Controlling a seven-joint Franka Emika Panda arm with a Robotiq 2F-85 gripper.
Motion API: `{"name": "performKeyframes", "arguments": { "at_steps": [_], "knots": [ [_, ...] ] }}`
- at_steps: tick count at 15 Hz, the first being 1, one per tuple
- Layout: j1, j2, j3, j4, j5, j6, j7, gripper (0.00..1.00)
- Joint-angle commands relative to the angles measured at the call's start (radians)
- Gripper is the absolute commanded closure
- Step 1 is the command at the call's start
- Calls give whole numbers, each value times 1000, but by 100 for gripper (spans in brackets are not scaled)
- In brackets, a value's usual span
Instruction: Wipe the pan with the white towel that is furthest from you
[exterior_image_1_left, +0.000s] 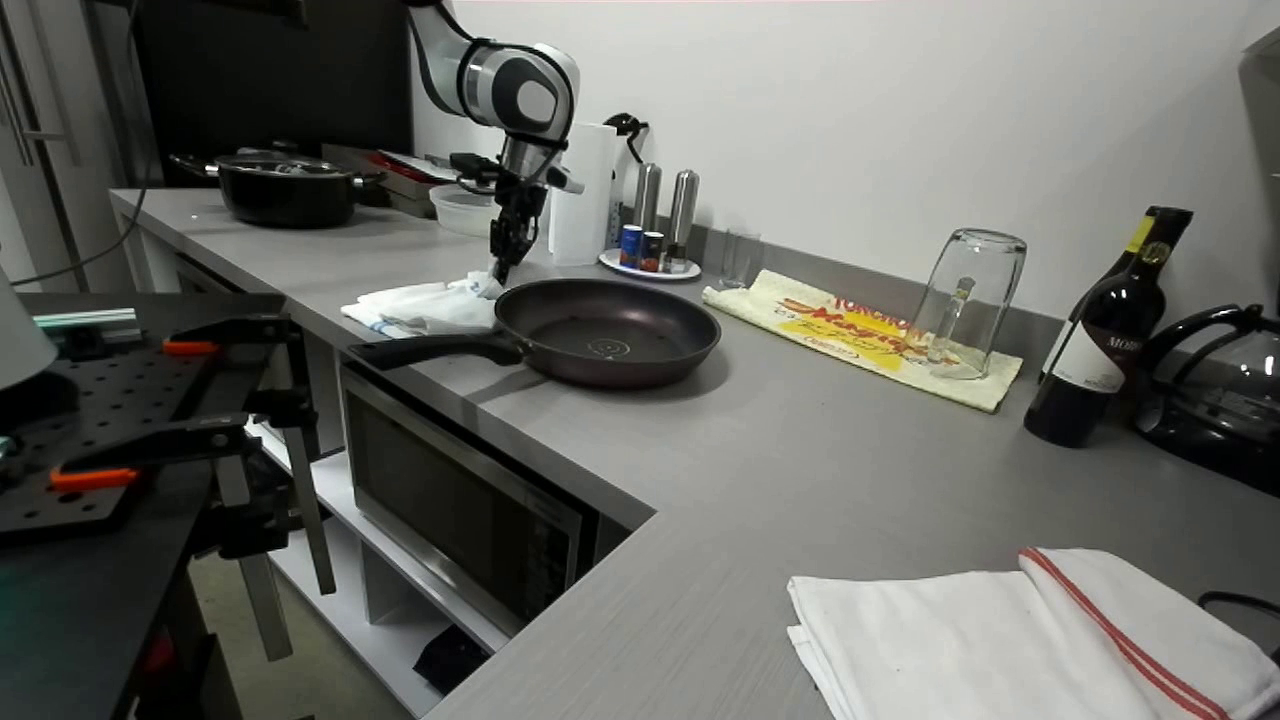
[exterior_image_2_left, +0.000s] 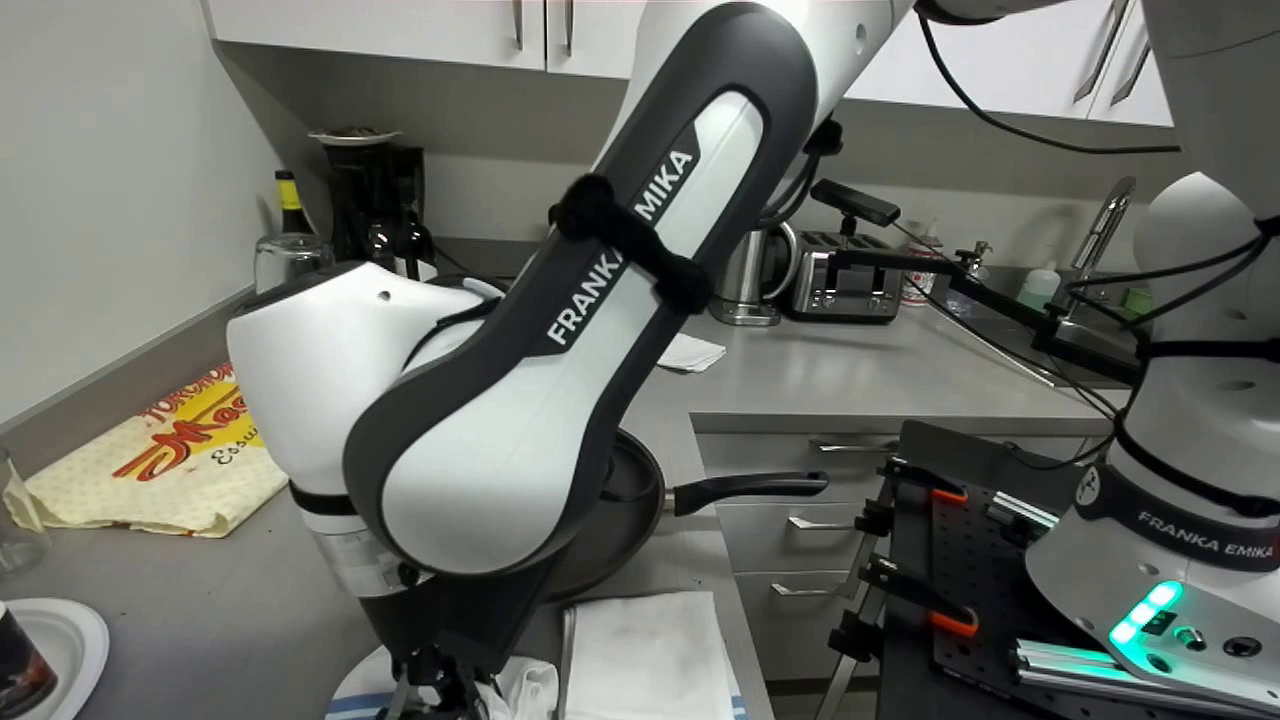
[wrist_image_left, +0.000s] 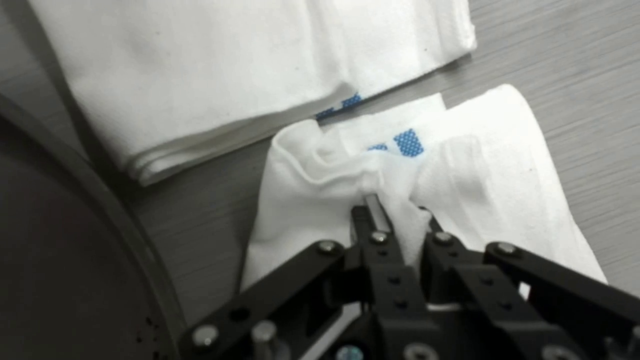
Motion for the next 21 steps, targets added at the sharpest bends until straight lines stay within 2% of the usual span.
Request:
{"name": "performKeyframes", "arguments": {
  "at_steps": [1,10,16,21],
  "knots": [
    [0,-64,20,-12,43,3,3,98],
    [27,-308,0,-68,-27,-9,63,98],
    [-27,-404,-25,-177,-35,0,102,98],
    [-107,-457,-23,-261,15,6,83,98]
  ]
}}
